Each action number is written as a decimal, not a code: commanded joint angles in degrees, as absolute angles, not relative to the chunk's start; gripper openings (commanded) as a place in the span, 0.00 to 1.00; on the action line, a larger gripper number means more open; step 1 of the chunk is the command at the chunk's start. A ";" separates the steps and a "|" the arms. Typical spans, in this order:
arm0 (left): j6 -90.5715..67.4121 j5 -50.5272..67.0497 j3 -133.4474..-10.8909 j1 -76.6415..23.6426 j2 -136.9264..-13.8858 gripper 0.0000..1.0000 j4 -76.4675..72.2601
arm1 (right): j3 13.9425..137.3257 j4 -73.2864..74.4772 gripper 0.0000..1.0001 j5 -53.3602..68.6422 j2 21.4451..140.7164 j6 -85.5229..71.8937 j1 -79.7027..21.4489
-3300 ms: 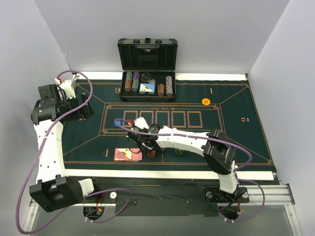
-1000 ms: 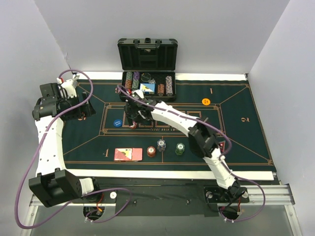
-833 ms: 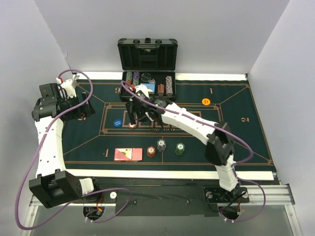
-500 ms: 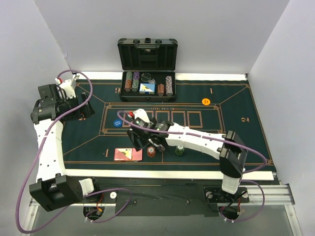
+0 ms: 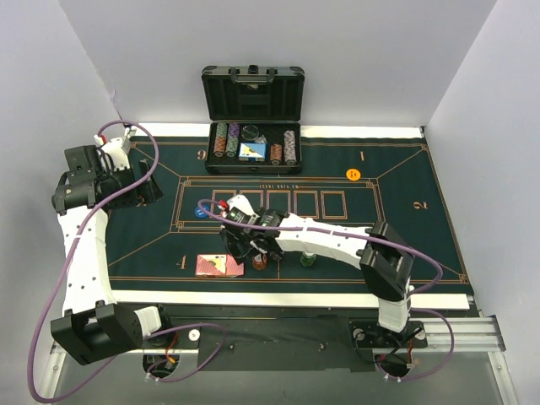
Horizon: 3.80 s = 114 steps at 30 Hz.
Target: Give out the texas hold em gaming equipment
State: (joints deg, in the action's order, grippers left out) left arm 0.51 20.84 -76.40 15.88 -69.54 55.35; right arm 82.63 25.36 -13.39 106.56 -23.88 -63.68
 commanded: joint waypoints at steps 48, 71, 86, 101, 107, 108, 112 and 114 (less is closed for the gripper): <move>0.79 19.78 -77.17 16.35 -68.38 0.96 53.96 | 86.57 31.64 0.38 -4.22 114.17 -17.93 -61.26; 1.05 20.04 -76.29 16.35 -68.20 0.96 53.70 | 93.68 36.03 0.33 -6.77 110.49 -17.31 -57.05; 1.14 20.92 -76.90 16.43 -69.52 0.96 53.61 | 93.43 37.35 0.30 -7.29 105.81 -24.78 -22.25; 1.58 21.53 -77.70 16.44 -70.93 0.96 53.53 | 98.96 35.33 0.28 -12.13 120.32 -31.11 -3.34; 1.32 21.71 -78.05 16.35 -71.28 0.96 53.26 | 102.56 35.25 0.29 -13.01 125.94 -31.20 -2.02; 1.23 21.62 -78.05 16.43 -71.45 0.96 53.35 | 102.83 35.33 0.29 -13.44 126.73 -31.29 -1.85; 1.40 21.27 -78.05 16.35 -71.28 0.96 53.52 | 104.32 34.54 0.29 -12.84 129.02 -32.08 -1.15; 1.41 21.18 -78.13 16.44 -71.28 0.96 53.61 | 105.11 34.02 0.30 -11.17 129.81 -32.25 -0.79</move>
State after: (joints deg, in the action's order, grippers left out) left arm 0.71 20.43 -75.72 15.92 -71.37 55.24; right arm 101.84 33.58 -11.18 128.38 -30.68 -1.45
